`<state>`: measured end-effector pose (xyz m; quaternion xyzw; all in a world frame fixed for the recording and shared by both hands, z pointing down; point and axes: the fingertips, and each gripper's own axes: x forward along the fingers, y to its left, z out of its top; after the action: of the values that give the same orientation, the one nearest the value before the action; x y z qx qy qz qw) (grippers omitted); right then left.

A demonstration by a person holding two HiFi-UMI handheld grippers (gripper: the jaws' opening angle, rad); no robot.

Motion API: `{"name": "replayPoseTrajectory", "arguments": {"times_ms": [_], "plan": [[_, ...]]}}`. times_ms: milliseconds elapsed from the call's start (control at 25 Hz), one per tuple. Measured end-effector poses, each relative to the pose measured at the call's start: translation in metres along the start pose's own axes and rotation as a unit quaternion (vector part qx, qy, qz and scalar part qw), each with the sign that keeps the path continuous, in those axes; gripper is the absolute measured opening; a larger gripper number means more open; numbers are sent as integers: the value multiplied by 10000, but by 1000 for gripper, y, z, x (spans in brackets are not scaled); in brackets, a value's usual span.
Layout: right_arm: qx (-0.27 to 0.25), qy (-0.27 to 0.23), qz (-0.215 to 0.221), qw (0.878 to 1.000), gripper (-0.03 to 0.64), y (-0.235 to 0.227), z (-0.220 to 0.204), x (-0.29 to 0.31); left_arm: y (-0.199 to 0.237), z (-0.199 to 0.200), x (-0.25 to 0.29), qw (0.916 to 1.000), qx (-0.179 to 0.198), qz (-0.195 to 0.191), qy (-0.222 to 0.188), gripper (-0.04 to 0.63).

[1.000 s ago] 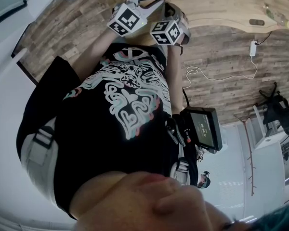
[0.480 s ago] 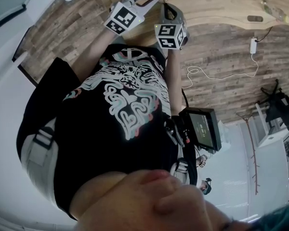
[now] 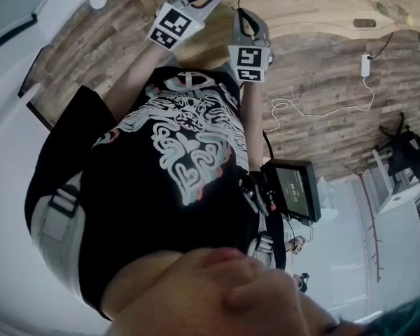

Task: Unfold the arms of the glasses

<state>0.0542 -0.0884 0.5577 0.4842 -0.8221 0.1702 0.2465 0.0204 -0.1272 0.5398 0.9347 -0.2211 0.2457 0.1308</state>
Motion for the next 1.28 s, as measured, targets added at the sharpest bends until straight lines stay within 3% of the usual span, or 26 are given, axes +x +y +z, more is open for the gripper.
{"name": "replayPoseTrajectory", "arguments": {"times_ms": [160,320,560,600,640,800,960,1080,1200,1280], "plan": [[694,-921,205,9931,2,-2,27,-19,10,-6,1,10000,-51,67,37,-10],[1083,-1419,196,9837,2,-8,40,-40,17,-10,-9,9998,-96,150,68,-11],[1105,-1416,228,9835,2,-17,40,-40,25,-13,2,9994,-39,318,160,-11],[1105,-1417,212,9835,3,-19,40,-41,20,-16,7,9993,-34,270,260,20],[1099,-1416,207,9836,2,-20,42,-42,14,-21,14,9991,-110,150,380,108],[992,-1430,345,9841,3,-10,47,-46,2,-34,40,9957,-738,-121,540,223],[744,-1288,464,9878,2,0,48,-44,14,-23,45,9979,-365,167,501,232],[642,-1291,598,9877,2,7,50,-45,25,-22,44,9975,-452,274,460,232],[632,-1316,653,9871,2,9,50,-45,31,-24,45,9971,-537,210,505,226],[620,-1299,636,9875,2,9,50,-43,30,-27,45,9975,-303,142,619,187]]}}
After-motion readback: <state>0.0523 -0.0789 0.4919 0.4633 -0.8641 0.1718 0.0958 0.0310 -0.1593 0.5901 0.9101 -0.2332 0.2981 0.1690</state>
